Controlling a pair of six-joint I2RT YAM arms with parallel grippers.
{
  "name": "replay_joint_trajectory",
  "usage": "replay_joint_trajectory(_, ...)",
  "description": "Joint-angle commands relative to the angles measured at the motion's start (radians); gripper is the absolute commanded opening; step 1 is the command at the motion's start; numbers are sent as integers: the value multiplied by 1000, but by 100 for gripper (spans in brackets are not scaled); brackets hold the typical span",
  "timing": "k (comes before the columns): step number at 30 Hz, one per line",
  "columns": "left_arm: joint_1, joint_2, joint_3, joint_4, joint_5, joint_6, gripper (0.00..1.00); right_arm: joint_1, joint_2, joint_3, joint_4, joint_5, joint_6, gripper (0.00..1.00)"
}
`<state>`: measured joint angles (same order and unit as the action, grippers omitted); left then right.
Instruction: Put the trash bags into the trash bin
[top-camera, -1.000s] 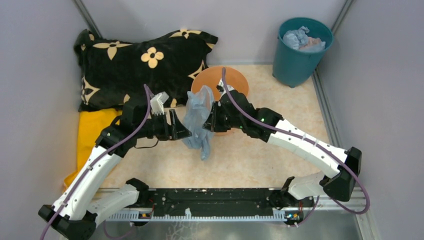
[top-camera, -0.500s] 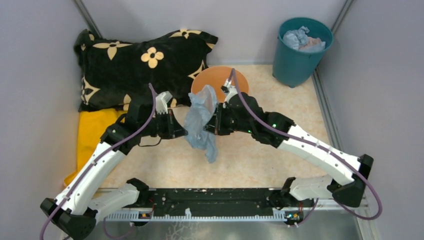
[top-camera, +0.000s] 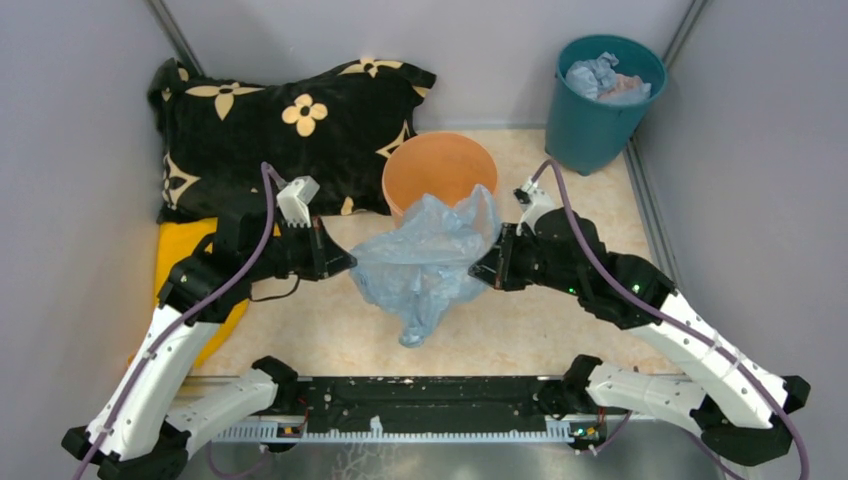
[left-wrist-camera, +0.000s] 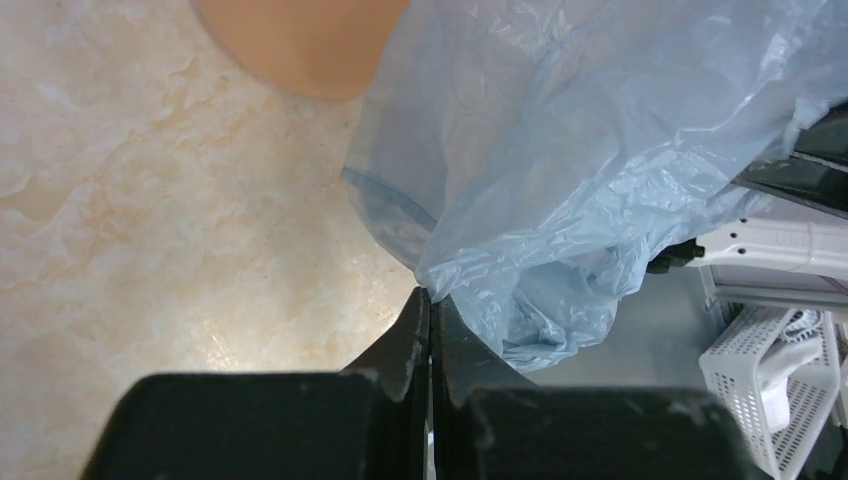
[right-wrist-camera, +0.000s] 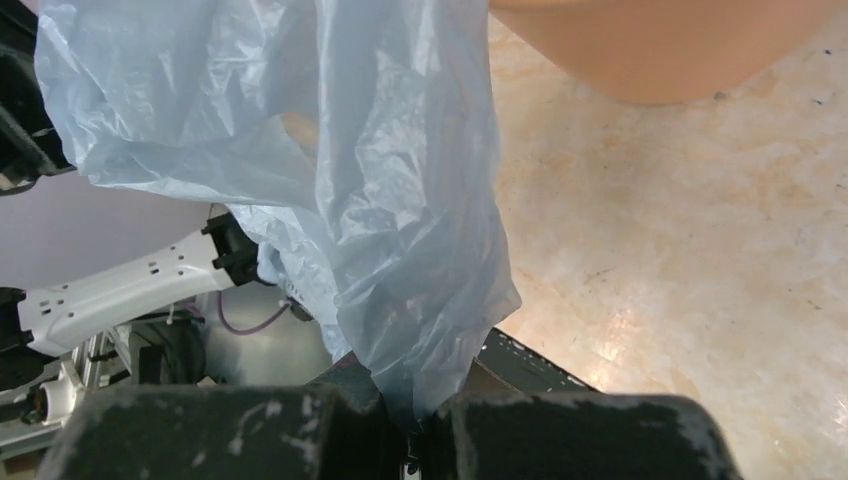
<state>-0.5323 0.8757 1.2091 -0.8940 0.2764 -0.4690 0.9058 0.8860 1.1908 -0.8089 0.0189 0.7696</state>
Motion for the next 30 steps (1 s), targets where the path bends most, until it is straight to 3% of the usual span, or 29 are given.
replay_joint_trajectory(1,-2,-21,81,-89,-41,23,0,-33,-63,13,-101,29,-55,0)
replay_joint_trajectory(7,-3,-26,148,-144,-37,27,0,-33,-94,10,-151,32,-75,0)
replay_joint_trajectory(8,-3,-26,153,-144,-29,25,0,-33,-97,8,-155,25,-75,5)
replay_joint_trajectory(10,-2,-24,151,-135,-4,19,0,-33,-96,9,-157,-6,-82,33)
replay_joint_trajectory(12,-3,-21,142,-119,16,13,0,-33,-104,19,-161,-27,-84,52)
replay_joint_trajectory(14,-3,-15,128,-98,27,8,0,-33,-111,40,-179,-58,-87,62)
replay_joint_trajectory(19,-2,6,80,-14,64,-10,0,-33,-108,74,-190,-182,-88,64)
replay_joint_trajectory(24,-3,13,1,85,87,-41,0,-29,-133,-75,-5,-297,45,60)
replay_joint_trajectory(27,-3,13,-48,136,81,-56,0,33,-161,-219,173,-258,189,58)
replay_joint_trajectory(30,-2,10,-88,190,71,-73,0,143,-134,-285,269,-123,276,57)
